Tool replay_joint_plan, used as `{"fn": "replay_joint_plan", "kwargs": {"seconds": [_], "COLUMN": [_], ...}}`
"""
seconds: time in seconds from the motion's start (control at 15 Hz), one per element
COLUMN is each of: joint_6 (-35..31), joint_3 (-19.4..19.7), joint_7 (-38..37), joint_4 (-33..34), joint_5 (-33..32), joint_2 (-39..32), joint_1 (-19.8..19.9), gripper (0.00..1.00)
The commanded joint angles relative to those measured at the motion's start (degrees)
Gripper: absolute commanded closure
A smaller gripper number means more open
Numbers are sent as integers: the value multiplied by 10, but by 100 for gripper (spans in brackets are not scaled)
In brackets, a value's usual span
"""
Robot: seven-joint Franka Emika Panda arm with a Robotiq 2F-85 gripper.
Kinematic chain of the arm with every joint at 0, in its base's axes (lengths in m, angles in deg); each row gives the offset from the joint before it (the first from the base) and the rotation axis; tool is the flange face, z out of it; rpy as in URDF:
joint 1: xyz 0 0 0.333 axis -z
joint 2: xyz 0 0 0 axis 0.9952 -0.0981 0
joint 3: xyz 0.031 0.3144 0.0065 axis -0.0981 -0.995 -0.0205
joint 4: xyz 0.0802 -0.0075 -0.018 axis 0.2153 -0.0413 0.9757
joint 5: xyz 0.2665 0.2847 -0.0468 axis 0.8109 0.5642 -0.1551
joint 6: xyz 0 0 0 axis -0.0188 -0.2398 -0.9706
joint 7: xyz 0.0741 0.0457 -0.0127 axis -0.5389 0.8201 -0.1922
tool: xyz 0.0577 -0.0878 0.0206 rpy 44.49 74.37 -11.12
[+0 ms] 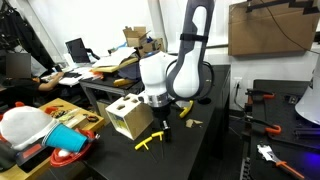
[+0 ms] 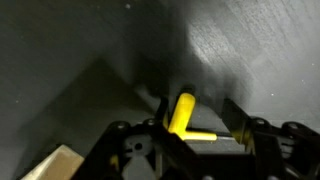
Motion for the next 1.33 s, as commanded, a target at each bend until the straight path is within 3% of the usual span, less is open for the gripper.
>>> {"fn": "replay_joint_plan", "kwargs": {"seconds": [0.0,0.27,0.47,0.6,0.73,0.93,1.27], "joint_6": [-7,-9,-13,-35,-61,-82,-41], "joint_3": [22,35,55,97,152,270,464], "joint_7": [-33,-61,-100,-169,-247,-360,-523], "joint_4": [-10,-16,-31,-62,-100,-154,-209], "joint_5": [-17,-18,-23,-39,-61,-111,-231], "joint_2": [5,11,24,52,80,123,197], "joint_1": [-30,-51,-76,-121,-178,-294,-481], "gripper": [72,99,94,94,94,94,94]}}
